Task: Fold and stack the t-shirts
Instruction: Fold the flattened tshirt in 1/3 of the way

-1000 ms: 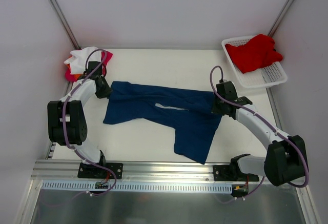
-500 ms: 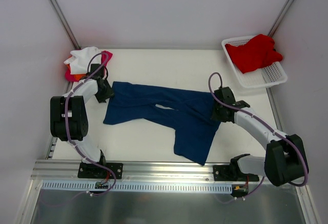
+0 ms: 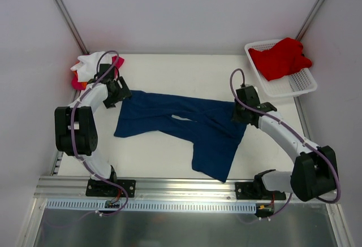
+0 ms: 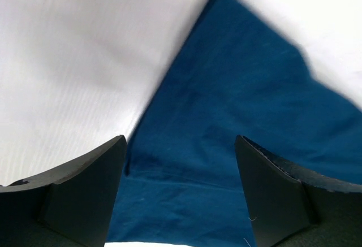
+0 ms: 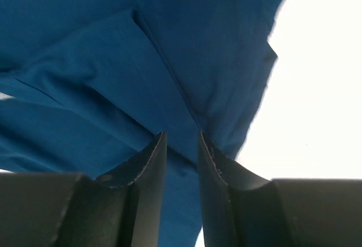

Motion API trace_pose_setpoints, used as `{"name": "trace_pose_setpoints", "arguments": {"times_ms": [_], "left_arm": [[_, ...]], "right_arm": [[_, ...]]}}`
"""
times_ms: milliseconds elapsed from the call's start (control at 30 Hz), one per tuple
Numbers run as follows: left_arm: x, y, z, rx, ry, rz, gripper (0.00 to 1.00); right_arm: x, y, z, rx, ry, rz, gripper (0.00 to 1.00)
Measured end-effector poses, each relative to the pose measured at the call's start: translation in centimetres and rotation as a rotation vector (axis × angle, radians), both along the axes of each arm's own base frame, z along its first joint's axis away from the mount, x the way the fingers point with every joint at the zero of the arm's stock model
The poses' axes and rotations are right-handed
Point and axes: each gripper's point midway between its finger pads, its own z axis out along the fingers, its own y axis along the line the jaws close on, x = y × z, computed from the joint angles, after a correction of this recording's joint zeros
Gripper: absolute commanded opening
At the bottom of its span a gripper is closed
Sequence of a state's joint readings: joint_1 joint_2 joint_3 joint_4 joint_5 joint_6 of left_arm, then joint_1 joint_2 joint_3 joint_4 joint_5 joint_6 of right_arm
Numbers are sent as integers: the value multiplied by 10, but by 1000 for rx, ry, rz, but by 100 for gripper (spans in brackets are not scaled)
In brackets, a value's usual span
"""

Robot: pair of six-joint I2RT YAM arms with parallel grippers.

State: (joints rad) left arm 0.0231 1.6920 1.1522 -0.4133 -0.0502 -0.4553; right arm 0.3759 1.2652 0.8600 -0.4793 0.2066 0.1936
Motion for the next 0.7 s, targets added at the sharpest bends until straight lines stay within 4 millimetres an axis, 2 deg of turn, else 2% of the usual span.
{"name": "trace_pose_setpoints", "arguments": {"times_ms": [133,300,467,600,700], "left_arm": [[28,-16,19,-15,-64,-46,79],[52,-44,14,-43,-66,-114,79],[59,-59,-3,-56,-31,-165,79],[57,-61,-7,-54,-19,-177,79],[57,-61,-7,-54,-20,-177,79]], "right_arm": [[29,18,-1,14,25,38,30],[63,41,-12,40,66,84,29],[89,59,-16,88,83,126,29],[102,60,-16,125,87,129,28],[104,58,-16,134,90,132,28]]}}
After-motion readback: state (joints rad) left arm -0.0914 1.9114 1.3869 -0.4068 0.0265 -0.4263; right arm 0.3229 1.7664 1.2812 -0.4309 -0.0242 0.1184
